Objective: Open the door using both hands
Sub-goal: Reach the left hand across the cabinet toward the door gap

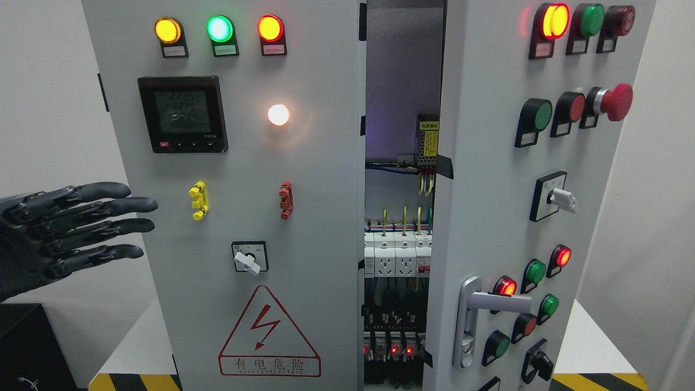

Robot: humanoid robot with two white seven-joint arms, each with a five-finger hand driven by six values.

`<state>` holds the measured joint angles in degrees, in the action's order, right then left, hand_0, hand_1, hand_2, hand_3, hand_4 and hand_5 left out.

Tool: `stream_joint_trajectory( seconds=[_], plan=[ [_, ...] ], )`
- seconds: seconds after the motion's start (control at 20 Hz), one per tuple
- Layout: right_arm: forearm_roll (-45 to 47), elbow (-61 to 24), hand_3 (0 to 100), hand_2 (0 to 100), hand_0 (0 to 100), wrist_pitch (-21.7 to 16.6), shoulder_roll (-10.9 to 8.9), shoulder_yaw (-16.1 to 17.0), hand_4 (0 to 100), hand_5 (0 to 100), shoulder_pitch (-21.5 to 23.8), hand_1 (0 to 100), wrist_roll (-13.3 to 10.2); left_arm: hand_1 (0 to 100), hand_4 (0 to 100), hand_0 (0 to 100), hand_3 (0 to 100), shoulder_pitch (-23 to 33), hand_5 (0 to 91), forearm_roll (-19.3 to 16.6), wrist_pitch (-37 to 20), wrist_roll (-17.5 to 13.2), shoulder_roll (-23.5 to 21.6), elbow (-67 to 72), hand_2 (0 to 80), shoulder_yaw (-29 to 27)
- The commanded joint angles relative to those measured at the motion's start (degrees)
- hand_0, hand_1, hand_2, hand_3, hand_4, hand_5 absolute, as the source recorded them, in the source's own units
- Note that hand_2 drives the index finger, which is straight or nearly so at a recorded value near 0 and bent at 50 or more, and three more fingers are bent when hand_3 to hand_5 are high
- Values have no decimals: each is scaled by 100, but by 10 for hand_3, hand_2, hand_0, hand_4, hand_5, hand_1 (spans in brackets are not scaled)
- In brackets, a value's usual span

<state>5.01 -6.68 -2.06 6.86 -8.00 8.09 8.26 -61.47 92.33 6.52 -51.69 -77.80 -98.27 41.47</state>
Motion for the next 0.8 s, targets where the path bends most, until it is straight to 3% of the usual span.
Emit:
stream_joint_trajectory(
  seconds=[0.0, 0.25, 0.65, 0.75],
  plan=[
    [0, 0, 0, 0, 72, 4, 0, 0, 0, 0, 0, 137, 0, 556, 0, 120, 0, -1832, 0, 91, -186, 299, 641, 290, 0, 3797],
    [0, 0, 0, 0, 72, 4, 0, 0, 0, 0, 0, 137, 0, 556, 0, 120, 0, -2711, 0, 232, -177, 905, 1398, 423, 0, 4658],
    [0, 0, 0, 0, 72, 4, 0, 0, 0, 0, 0, 137, 0, 556, 0, 120, 0, -3275, 0, 338, -169, 968, 2277, 396, 0, 4844],
    [0, 0, 0, 0, 72, 4, 0, 0, 0, 0, 0, 137, 0, 556, 0, 120, 0, -3258, 0, 338, -160, 1169, 2426, 431, 0, 4774]
  ],
)
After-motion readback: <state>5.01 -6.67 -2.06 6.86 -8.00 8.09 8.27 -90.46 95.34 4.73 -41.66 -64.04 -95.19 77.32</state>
